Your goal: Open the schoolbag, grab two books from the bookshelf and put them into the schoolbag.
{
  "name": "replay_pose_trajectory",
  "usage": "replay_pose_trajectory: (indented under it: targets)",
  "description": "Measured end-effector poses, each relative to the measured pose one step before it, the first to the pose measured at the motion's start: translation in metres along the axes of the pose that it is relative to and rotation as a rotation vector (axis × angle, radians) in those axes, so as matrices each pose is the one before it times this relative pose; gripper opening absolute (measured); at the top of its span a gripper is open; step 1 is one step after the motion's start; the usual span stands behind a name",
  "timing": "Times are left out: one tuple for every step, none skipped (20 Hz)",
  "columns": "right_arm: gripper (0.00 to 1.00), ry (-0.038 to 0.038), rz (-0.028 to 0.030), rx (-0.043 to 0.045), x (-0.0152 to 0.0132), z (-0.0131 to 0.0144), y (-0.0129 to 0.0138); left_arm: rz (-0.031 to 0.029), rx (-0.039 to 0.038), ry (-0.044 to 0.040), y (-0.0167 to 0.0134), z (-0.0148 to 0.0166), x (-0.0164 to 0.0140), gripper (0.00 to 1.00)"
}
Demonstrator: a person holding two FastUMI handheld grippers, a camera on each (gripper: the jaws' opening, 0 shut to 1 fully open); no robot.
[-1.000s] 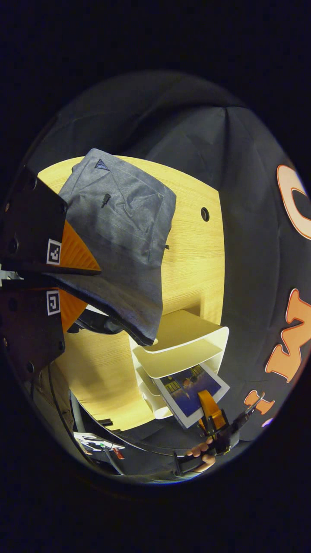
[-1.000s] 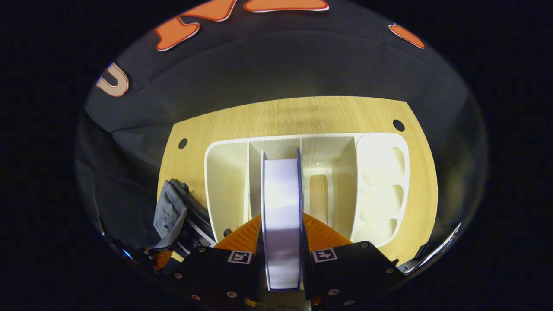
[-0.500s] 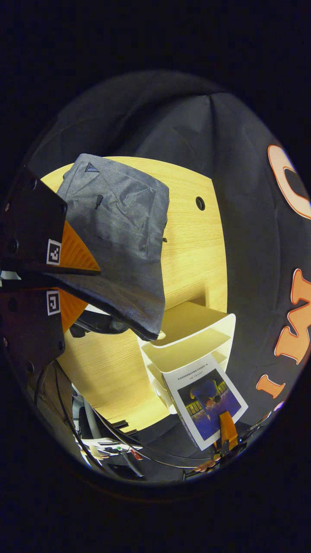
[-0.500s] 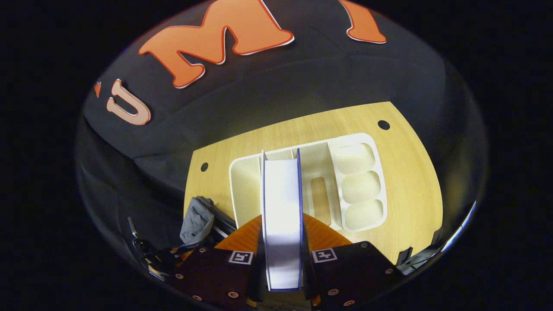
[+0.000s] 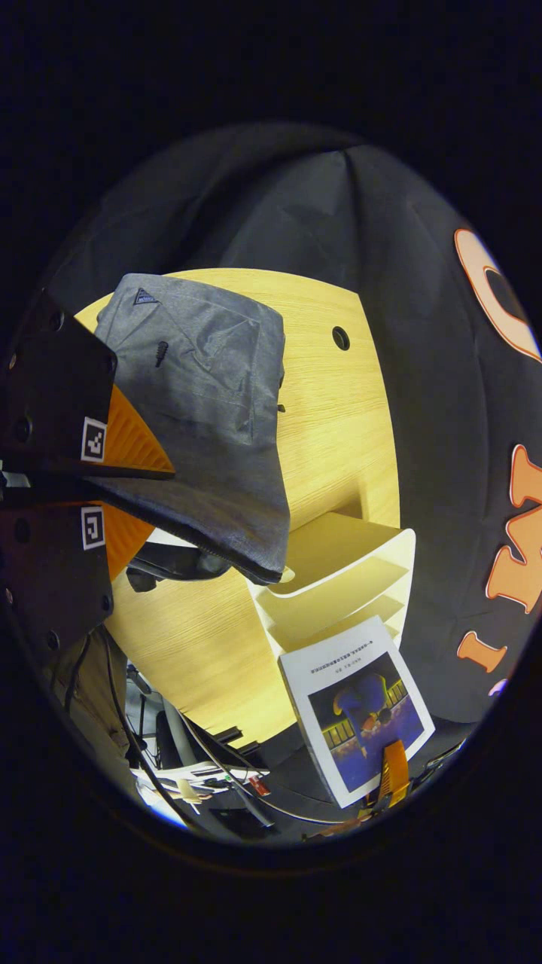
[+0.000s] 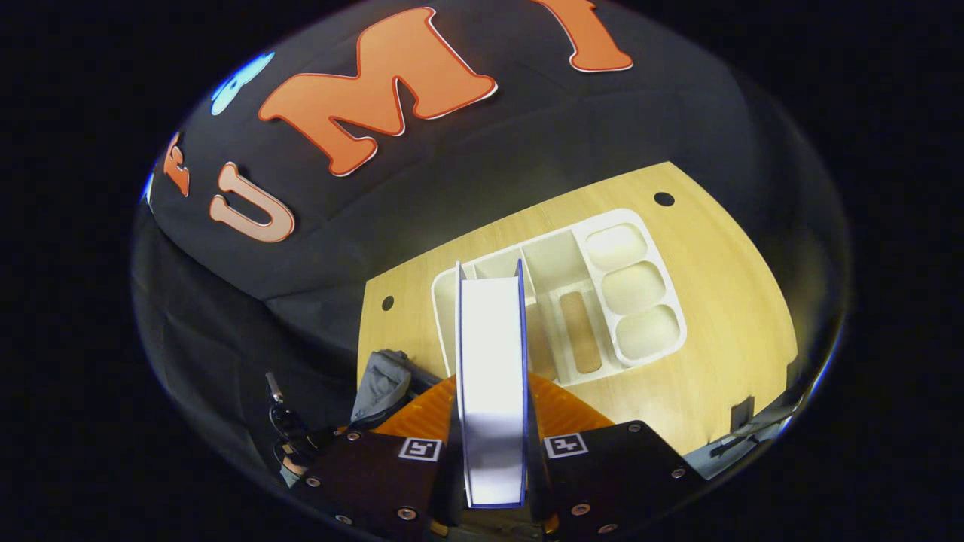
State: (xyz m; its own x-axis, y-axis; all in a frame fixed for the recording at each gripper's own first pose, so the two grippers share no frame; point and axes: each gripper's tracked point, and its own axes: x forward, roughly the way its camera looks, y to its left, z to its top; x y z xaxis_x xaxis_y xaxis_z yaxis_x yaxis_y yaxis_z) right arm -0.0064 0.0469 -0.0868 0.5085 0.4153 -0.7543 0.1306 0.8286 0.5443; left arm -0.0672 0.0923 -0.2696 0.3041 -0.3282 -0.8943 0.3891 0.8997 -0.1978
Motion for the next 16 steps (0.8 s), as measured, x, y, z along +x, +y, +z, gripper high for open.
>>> replay_pose_trajectory:
  targets:
    - [0.35,0.00242,0.01642,0.01394,-0.00150,-0.00773,0.00310,-0.00490,0.00864,-0.00122,-0.00026,0.00024,-0.00083,0.07]
    - [0.35,-0.00008,0.02251,0.01150,-0.00121,-0.00781,0.00452,-0.00404,0.01050,-0.00029,0.00061,-0.00094,-0.00096,0.07]
    - [0.35,-0.00576,0.02627,0.01107,-0.00024,-0.00677,0.00610,-0.00692,0.01057,0.00076,0.00051,0.00000,-0.00052,0.07]
    - [0.35,-0.00271,0.02238,0.01298,0.00013,-0.00867,0.00340,-0.00226,0.00920,-0.00344,0.00121,-0.00001,-0.00070,0.07]
    - [0.35,0.00141,0.01943,0.01286,0.00101,-0.01037,0.00330,-0.00527,0.00289,-0.00043,-0.00011,0.00052,-0.00018,0.07]
    - [0.35,0.00145,0.01903,0.01127,0.00173,-0.00973,0.00383,-0.00257,0.00571,-0.00472,0.00045,-0.00013,-0.00116,0.07]
    - [0.35,0.00321,0.01871,0.00787,0.00135,-0.00963,0.00337,-0.00103,0.00507,-0.00502,0.00060,0.00075,-0.00061,0.07]
    - [0.35,0.00002,0.01848,0.00880,0.00114,-0.00881,0.00359,-0.00126,0.00550,-0.00764,0.00206,0.00060,-0.00337,0.07]
    - [0.35,-0.00109,0.01801,0.00441,0.00089,-0.00876,0.00340,0.00029,0.00243,-0.00925,0.00139,0.00185,-0.00180,0.07]
    - [0.35,-0.00273,0.01606,0.00482,0.00389,-0.00835,0.00307,-0.00118,-0.00110,-0.00727,0.00208,-0.00038,-0.00131,0.07]
    - [0.35,0.00057,0.01474,0.00354,0.00293,-0.00824,0.00189,-0.00049,-0.00474,-0.00887,0.00264,0.00064,-0.00194,0.07]
    - [0.35,0.00375,0.01177,0.01044,0.00327,-0.00940,0.00303,-0.00209,-0.00510,-0.00649,0.00155,0.00082,-0.00249,0.07]
    - [0.35,0.00953,0.01392,0.01527,0.00446,-0.00965,0.00199,-0.00134,-0.00332,-0.00881,0.00206,0.00174,-0.00292,0.07]
    - [0.35,0.00650,0.01566,0.02134,0.00343,-0.00934,0.00237,-0.00070,0.00049,-0.00613,0.00225,0.00034,-0.00207,0.07]
    - [0.35,0.01036,0.01660,0.01649,0.00522,-0.00920,0.00155,-0.00042,0.00083,-0.00760,0.00168,0.00084,-0.00167,0.07]
    - [0.35,0.00337,0.01201,0.01387,0.00580,-0.00788,0.00124,-0.00046,-0.00038,-0.00755,0.00152,0.00066,-0.00284,0.07]
